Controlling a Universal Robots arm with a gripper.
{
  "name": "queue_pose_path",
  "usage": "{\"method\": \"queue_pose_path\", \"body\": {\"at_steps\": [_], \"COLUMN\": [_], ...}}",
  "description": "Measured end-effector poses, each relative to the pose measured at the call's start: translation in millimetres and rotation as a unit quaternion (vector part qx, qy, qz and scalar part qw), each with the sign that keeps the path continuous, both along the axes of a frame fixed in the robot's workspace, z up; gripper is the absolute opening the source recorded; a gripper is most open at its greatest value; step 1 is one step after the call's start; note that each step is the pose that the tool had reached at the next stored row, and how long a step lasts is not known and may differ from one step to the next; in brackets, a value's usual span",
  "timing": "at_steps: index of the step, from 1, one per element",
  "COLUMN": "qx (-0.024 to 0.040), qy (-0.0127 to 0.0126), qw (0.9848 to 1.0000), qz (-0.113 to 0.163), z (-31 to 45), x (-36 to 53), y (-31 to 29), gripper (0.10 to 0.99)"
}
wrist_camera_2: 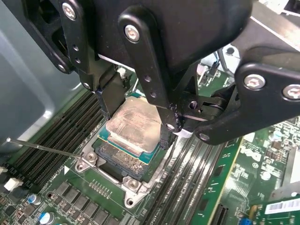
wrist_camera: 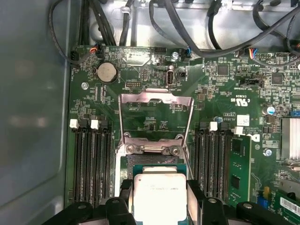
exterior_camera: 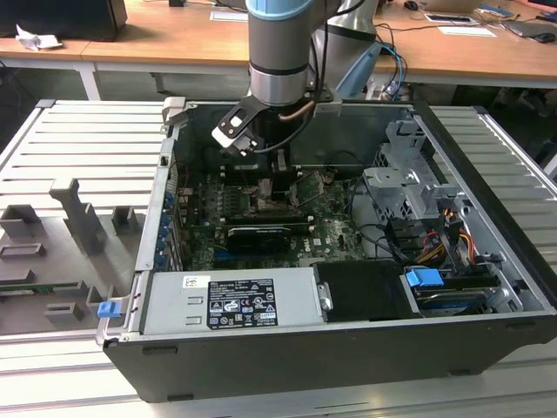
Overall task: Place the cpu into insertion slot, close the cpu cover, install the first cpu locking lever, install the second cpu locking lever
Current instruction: 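Place the cpu into insertion slot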
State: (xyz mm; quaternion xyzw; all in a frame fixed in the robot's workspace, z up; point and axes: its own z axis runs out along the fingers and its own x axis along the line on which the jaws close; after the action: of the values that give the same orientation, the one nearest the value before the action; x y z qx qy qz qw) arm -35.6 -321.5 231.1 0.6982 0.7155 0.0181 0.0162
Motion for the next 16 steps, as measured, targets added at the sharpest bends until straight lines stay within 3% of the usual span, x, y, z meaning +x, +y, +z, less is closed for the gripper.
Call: {"method": "queue_pose_path", "body": {"at_steps": [9, 16], "qx": [0.0000, 0.0000], "qy": [0.0000, 0.0000], "qw": [1.0000, 0.9998], "qz": [-0.003, -0.019], "z": [-14.3, -23.0], "x": [-2.7, -3.2], "y": [5.7, 6.3], "gripper": [0.541, 0.541]}}
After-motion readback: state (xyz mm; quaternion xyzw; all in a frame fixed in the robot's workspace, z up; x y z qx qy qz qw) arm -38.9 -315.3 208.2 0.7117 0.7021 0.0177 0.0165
